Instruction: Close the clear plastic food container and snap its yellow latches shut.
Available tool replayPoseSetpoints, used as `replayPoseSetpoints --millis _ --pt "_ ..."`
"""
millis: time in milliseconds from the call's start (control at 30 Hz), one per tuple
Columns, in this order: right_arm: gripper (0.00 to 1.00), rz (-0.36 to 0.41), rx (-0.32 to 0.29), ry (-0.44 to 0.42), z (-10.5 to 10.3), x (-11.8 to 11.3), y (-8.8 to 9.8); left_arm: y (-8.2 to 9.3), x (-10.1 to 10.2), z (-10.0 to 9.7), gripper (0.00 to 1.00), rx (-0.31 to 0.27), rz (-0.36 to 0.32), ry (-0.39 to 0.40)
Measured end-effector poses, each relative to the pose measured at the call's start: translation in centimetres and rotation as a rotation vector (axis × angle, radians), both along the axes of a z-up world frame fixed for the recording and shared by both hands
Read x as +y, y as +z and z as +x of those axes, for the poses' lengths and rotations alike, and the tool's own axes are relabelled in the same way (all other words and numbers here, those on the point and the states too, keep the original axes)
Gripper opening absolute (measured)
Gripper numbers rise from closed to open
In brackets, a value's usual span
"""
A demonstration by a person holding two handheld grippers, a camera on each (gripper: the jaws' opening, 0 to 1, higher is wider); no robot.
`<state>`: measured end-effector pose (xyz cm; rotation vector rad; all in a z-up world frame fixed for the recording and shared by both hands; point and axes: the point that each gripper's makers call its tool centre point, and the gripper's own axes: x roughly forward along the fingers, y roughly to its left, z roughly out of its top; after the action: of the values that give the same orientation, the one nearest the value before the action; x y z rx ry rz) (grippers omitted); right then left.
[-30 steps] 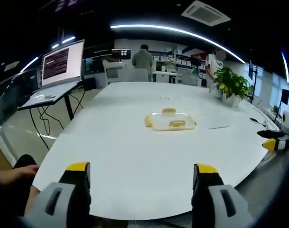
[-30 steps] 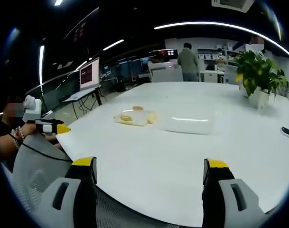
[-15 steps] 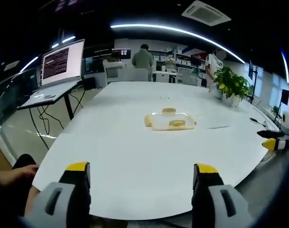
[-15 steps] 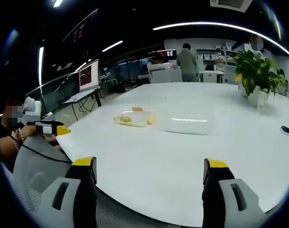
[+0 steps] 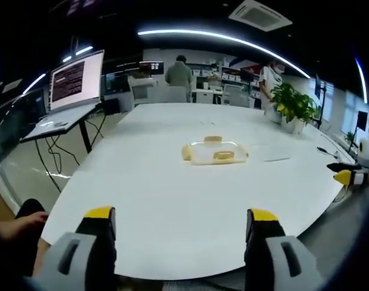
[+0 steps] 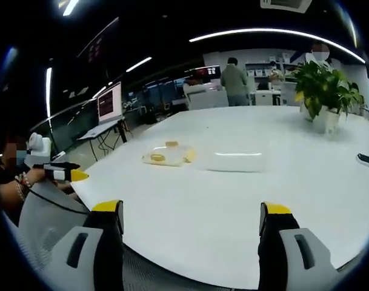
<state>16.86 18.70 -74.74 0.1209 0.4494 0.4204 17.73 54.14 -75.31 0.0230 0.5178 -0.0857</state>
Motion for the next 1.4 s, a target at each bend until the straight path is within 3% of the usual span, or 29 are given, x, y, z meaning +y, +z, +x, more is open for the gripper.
replayPoseSetpoints --millis 167,300,367,433,533,600,633,700,800,900,967,1000,1033,1067,1133,1200,1233,1267,1300,1400 --pt "0.92 -0.017 0.015 -0.034 0.0 -0.6 -0.3 0.1 0.0 0.0 0.83 -0.008 -0.006 -0.005" --pt "0.91 -0.013 0.023 -0.005 -0.1 -0.1 -0.4 0.4 0.1 0.1 0.81 -0.021 -0.001 -0.003" --pt "0.90 -0.003 0.009 0.004 -0.1 0.0 -0.1 1.5 1.0 0.4 0.77 -0.084 0.035 0.029" --pt "0.89 0.014 0.002 0.007 -0.1 0.1 0.2 2.4 0.3 0.5 0.80 -0.125 -0.034 0.006" --pt "0.84 0.045 0.050 -0.013 0.3 -0.2 0.0 1.7 -0.5 0.3 0.83 -0.051 -0.094 -0.068" --pt "0.81 0.036 0.071 -0.001 0.3 -0.1 0.1 0.9 -0.7 0.1 0.85 0.029 -0.036 -0.148" --pt "0.82 0.014 0.068 0.010 0.4 -0.2 0.6 1.0 -0.7 0.4 0.87 0.031 0.015 -0.194" --pt "0.84 -0.055 0.007 0.081 1.4 0.0 2.0 1.5 -0.8 1.5 0.94 0.001 0.081 -0.256" --pt "0.85 -0.157 -0.044 0.219 3.3 1.3 3.1 1.1 -1.4 3.5 0.97 0.018 0.166 -0.399" --pt "0.88 -0.238 -0.061 0.380 5.4 3.4 3.7 -0.1 -1.6 5.3 0.94 0.092 0.191 -0.520" --pt "0.89 -0.286 -0.087 0.445 6.9 4.5 4.2 -0.1 -0.2 7.7 0.91 0.095 0.270 -0.526" --pt "0.88 -0.309 -0.109 0.489 7.9 5.5 4.5 0.3 0.1 8.8 0.92 0.075 0.283 -0.520" --pt "0.88 -0.297 -0.116 0.531 8.4 6.3 4.6 0.4 0.0 9.6 0.92 0.094 0.285 -0.556" --pt "0.87 -0.302 -0.095 0.626 8.6 7.6 4.3 0.5 -0.3 10.1 0.91 0.107 0.280 -0.586" --pt "0.86 -0.370 -0.074 0.697 10.2 8.5 3.5 0.9 -0.7 11.5 0.89 0.124 0.261 -0.616" --pt "0.85 -0.464 -0.073 0.782 11.7 9.4 2.6 1.3 -0.8 13.5 0.82 0.124 0.348 -0.692" --pt "0.83 -0.502 -0.049 0.812 12.2 9.6 2.0 1.1 -1.5 14.4 0.75 0.122 0.394 -0.788" --pt "0.81 -0.534 -0.032 0.821 12.7 9.8 1.6 0.7 -1.8 14.8 0.70 0.140 0.415 -0.834" --pt "0.81 -0.579 -0.017 0.868 13.1 10.2 1.1 -0.2 -2.1 14.8 0.66 0.195 0.449 -0.933" --pt "0.81 -0.611 -0.005 0.967 14.0 11.5 0.4 -1.6 -2.3 17.0 0.66 0.293 0.474 -0.926"
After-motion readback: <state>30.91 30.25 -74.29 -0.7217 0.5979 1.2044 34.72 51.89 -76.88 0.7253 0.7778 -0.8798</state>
